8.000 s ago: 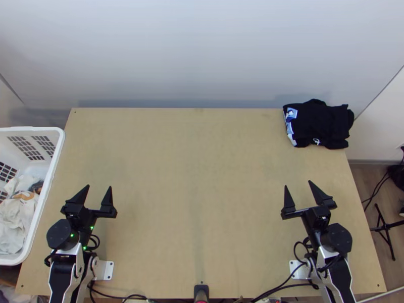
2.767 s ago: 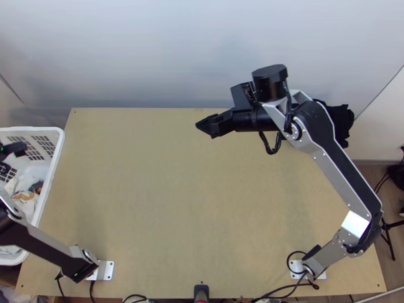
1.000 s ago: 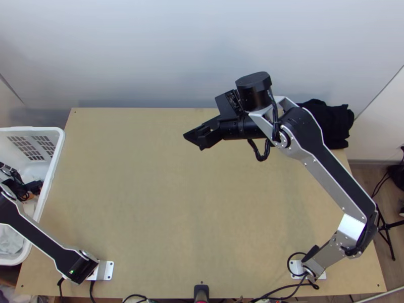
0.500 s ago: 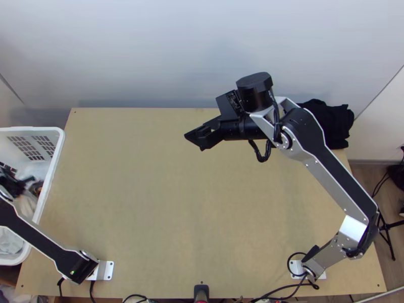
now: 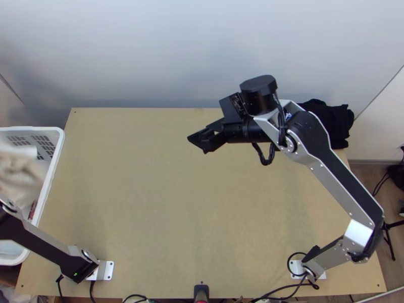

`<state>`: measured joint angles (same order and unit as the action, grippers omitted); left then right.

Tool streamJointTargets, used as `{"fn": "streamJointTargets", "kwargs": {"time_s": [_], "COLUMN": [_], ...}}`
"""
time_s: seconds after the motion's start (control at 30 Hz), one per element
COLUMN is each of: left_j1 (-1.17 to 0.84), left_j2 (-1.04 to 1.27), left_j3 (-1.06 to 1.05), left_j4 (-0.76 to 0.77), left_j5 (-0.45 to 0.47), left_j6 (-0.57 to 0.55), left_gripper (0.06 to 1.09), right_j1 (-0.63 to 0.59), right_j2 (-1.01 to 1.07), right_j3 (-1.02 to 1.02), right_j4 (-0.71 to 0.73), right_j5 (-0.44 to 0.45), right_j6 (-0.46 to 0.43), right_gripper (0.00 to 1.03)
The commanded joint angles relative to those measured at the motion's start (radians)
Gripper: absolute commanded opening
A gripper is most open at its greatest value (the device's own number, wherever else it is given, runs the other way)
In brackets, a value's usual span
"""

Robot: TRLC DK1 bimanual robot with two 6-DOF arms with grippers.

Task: Fold the t-shirt

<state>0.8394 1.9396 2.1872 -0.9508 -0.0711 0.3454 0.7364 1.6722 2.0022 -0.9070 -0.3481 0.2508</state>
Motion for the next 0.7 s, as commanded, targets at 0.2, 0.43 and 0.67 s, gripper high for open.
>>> {"fn": "streamJointTargets", "kwargs": {"time_s": [0.2,0.43,0.67], "left_j1": [-0.303,-0.612,-1.013], "left_j2": [-0.373,-0.456,-0.462], "left_j3": [0.083,0.068,0.062], "left_j4": [0.020,0.070,0.144], "left_j5": [0.017,-0.012,-0.210], "left_j6": [-0.046,-0.092,-0.091], "left_gripper": [0.10,0.10,0.10], "right_j1": [-0.086,-0.157,-0.278], "right_j2": [-0.163,-0.285,-0.404], "right_j3": [-0.233,-0.433,-0.606], "right_j4": [0.002,0.077,0.128], "right_j5": [0.012,0.012,0.012], "right_j6": [-0.012,-0.008,-0.012], "right_gripper": [0.98,0.98,0.98]}}
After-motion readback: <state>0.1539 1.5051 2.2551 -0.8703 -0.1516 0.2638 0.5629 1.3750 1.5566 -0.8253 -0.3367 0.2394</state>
